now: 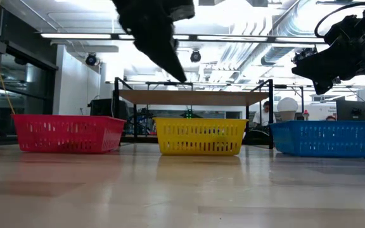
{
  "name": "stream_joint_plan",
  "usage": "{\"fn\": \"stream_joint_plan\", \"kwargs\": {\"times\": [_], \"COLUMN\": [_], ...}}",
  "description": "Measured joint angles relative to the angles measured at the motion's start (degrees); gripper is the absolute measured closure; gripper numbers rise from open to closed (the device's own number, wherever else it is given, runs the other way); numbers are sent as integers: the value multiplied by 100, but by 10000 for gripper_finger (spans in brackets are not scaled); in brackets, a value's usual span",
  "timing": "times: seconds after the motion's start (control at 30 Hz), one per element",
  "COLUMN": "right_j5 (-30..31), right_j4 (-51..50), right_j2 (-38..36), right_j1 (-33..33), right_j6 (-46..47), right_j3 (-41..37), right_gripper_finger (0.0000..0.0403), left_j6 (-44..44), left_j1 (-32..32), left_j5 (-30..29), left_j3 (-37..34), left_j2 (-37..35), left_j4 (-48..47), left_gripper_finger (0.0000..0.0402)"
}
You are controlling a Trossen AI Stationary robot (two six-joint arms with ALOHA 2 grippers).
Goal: Pick & Place Office Desk Supplies
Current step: Put the box of crayons into the blue bin
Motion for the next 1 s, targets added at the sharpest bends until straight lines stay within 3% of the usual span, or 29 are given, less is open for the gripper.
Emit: {"fn": "stream_joint_plan", "kwargs": {"times": [0.23,0.73,1.0], "right_j5": [-2,-2,0], "right_j4": [-9,-14,0], "right_j2": [-2,0,0], "right_j1": [0,0,0], "right_j6": [0,0,0], "right_j3": [-2,-2,0], "right_gripper_finger": [309,309,309], "left_j6": [-151,-229,-445], "left_j1": [-17,-483,-704], "left_j5": [406,524,964], "left_j3": [-965,-3178,-3905], "left_j2": [-750,-3064,-4079], "left_j4": [514,1523,1668], "left_gripper_finger": [302,302,302]}}
